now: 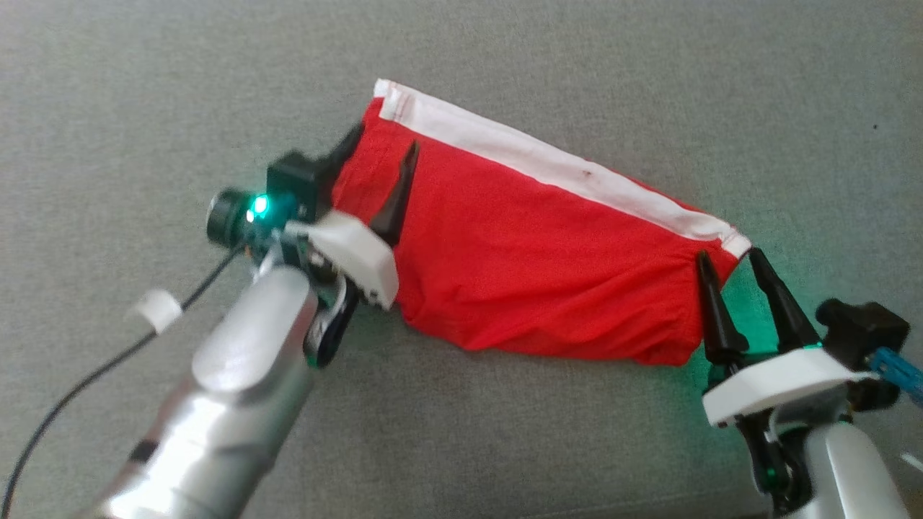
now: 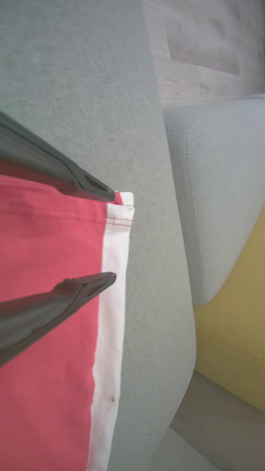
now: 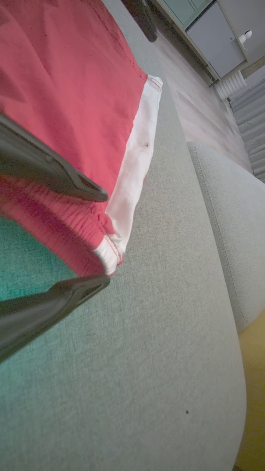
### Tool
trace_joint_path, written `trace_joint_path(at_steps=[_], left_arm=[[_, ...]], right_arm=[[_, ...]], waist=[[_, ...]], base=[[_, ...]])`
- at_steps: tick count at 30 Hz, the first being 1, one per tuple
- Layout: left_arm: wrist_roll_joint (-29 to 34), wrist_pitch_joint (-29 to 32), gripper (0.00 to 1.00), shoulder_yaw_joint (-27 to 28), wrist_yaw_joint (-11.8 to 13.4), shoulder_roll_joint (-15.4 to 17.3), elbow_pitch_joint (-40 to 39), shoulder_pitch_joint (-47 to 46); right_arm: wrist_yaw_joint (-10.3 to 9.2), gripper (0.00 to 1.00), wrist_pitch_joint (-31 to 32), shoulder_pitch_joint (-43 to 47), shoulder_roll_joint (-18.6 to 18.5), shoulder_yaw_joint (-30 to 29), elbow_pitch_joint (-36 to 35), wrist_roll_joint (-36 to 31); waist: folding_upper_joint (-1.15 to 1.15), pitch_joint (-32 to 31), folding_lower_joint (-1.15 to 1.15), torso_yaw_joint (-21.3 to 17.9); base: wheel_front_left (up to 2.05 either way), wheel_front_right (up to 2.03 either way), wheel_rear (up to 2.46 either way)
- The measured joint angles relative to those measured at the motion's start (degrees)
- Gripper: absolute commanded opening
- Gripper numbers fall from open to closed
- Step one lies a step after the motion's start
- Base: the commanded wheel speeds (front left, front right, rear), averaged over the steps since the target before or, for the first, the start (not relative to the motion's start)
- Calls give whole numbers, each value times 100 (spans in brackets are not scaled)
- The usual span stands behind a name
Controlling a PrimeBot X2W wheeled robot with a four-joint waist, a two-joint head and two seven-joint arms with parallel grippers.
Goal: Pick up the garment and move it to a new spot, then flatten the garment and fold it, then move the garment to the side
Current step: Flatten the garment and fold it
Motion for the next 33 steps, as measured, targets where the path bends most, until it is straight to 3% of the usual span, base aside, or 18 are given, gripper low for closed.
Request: trace_joint_path(at_steps=[9, 23, 25, 26, 28, 29, 33], left_arm=[[-289, 222, 100, 33, 236, 220, -202, 788], [-601, 746, 100, 171, 481, 403, -137, 1148], [-668, 820, 71, 179, 481, 400, -126, 1148], [-690, 876, 51, 176, 478, 400, -104, 1148], [-758, 987, 26, 177, 461, 397, -57, 1148], [-804, 1010, 3, 178, 436, 391, -55, 1148], [-905, 1027, 0, 181, 393, 356, -47, 1149]], right_arm=[[0, 100, 483, 527, 5, -323, -594, -233], [0, 100, 932, 989, 22, -996, -1871, -428], [1, 100, 945, 988, 22, -991, -1961, -428], [0, 100, 945, 988, 23, -977, -1997, -426], [1, 100, 955, 983, 23, -881, -2085, -417], [1, 100, 955, 977, 24, -851, -2106, -417], [1, 100, 979, 964, 26, -846, -2238, -417]], waist=[[0, -380, 0, 85], [0, -648, 0, -231], [0, -632, 1, -252], [0, -627, 1, -260], [0, -624, 1, -266], [0, -627, 1, -263], [0, -669, 1, -220]], base=[[0, 0, 0], [0, 0, 0], [0, 0, 0], [0, 0, 0], [0, 0, 0], [0, 0, 0], [0, 0, 0]])
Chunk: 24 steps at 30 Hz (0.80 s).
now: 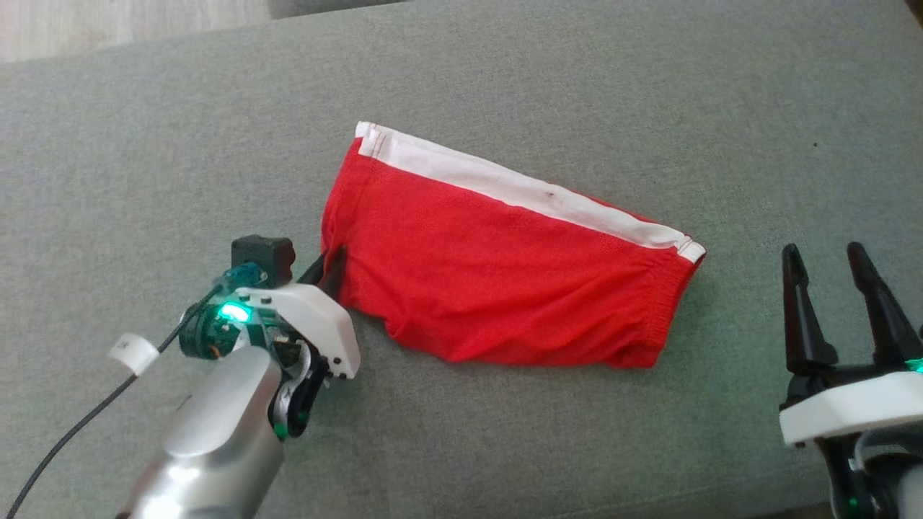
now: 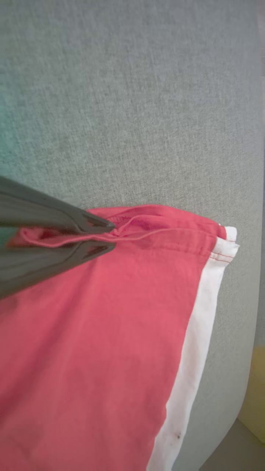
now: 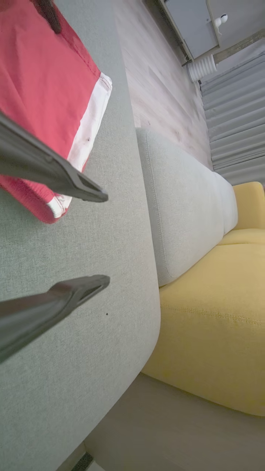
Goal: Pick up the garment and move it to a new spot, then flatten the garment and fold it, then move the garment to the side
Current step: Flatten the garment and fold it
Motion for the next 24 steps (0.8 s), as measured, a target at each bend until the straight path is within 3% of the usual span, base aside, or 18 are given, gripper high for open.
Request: trace_joint_path(at_steps=[10, 24], left_arm=[[-204, -509, 0, 188, 90, -32, -405, 520], [-689, -1060, 0, 442, 747, -180, -1681, 2379]], right_arm=[[0, 100, 25, -25, 0, -180, -87, -47], [0, 100, 221, 8, 0, -256, 105, -103]], waist=[[0, -240, 0, 271], [0, -762, -1, 928]], base=[[0, 0, 0], [0, 0, 0]])
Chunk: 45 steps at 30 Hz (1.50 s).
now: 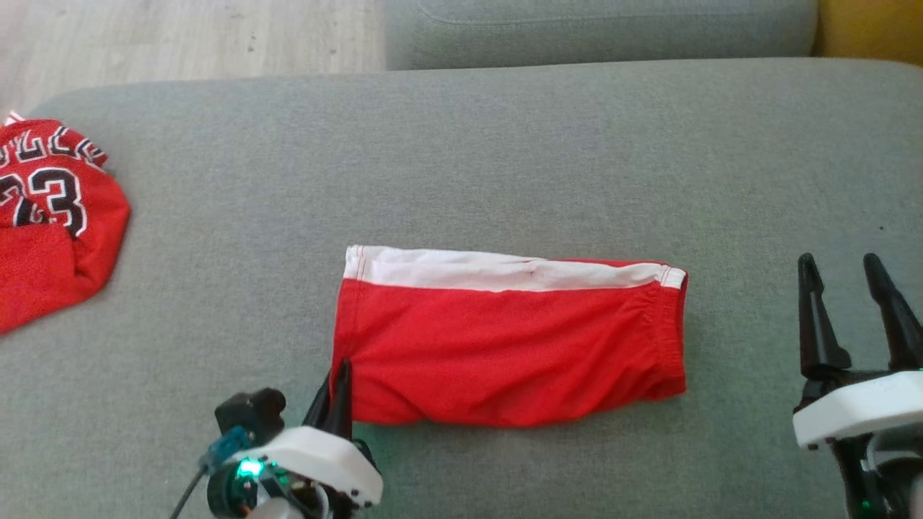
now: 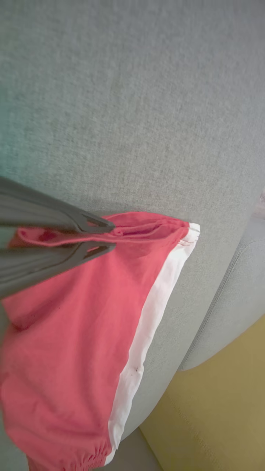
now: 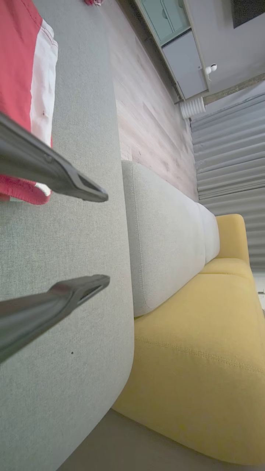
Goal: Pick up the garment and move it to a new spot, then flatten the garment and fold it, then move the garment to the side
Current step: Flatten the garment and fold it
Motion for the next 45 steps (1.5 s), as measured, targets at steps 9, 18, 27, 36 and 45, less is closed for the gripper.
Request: trace_joint_path(at_steps=[9, 18, 27, 36, 45], left_arm=[[111, -236, 100, -16, 125, 21, -300, 159], [711, -914, 100, 271, 401, 460, -896, 136], [864, -964, 100, 365, 677, 684, -1533, 224], [862, -956, 100, 394, 753, 715, -1670, 477], [864, -955, 100, 365, 804, 715, -1749, 482]], right_arm=[[0, 100, 0, -1, 0, 22, 319, -2], [-1, 100, 453, -195, 0, 525, 999, -144], [0, 100, 1132, -772, -1, 669, 2399, -193], [0, 57, 1727, -1093, -29, 660, 3355, 235], [0, 0, 1953, -1322, -264, 772, 3481, 732]], waist=[[0, -72, 1, 20], [0, -180, 1, 144], [0, -162, 1, 537], [0, -91, 1, 868], [0, -106, 1, 770]], base=[[0, 0, 0], [0, 0, 0], [0, 0, 0], [0, 0, 0], [0, 0, 0]])
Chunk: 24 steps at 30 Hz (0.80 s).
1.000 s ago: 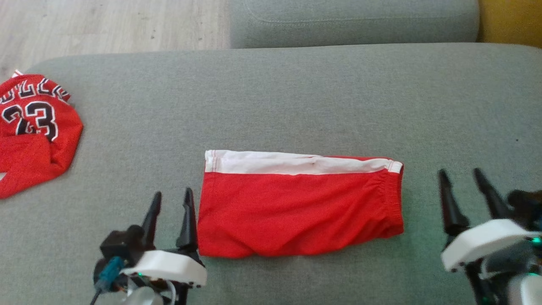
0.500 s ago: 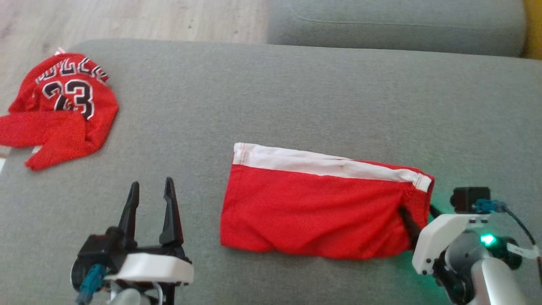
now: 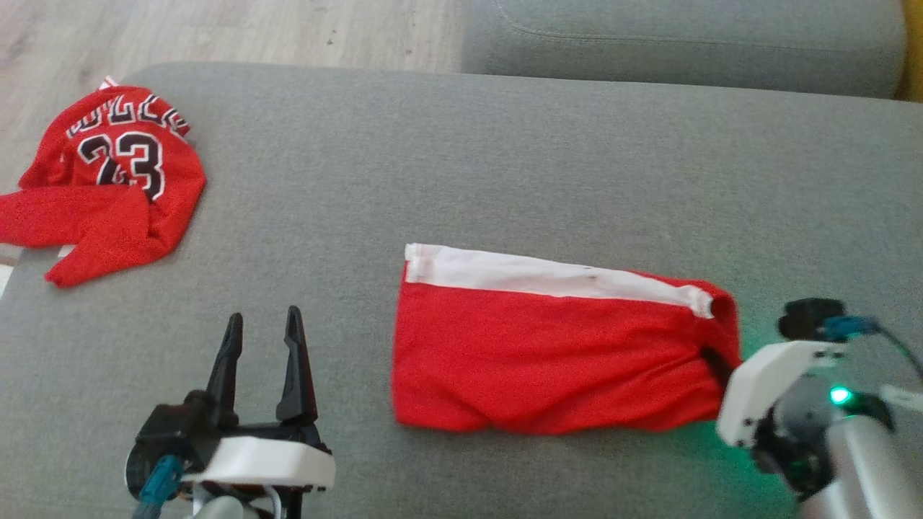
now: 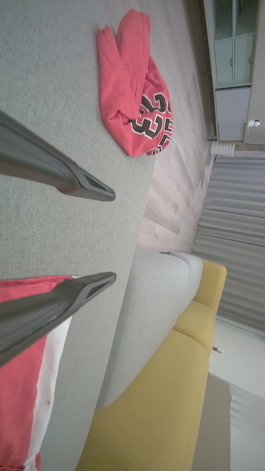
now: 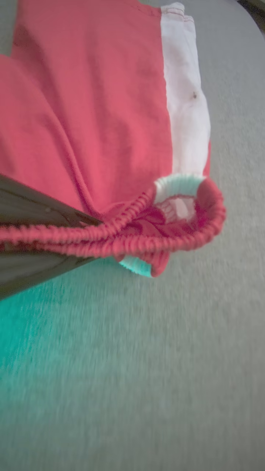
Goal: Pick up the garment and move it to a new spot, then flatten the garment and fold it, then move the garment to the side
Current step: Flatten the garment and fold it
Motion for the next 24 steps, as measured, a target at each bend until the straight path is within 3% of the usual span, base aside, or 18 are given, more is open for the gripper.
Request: trace_joint_path(at_steps=[9, 16, 24], left_arm=[[11, 38, 100, -94, 20, -20, -8, -4], [12, 58, 100, -222, -5, -32, 38, -4], [45, 102, 100, -282, -15, -53, 91, -21]], right_arm=[[0, 0, 482, 20, -1040, -548, -456, 236], [0, 0, 736, 62, -842, -398, -1098, 713], [0, 0, 823, 135, -189, 490, -1684, 1255]], waist=[[0, 3, 0, -254], [0, -60, 0, -365], [0, -119, 0, -263]], base=[[0, 0, 0], [0, 0, 0], [0, 0, 0]])
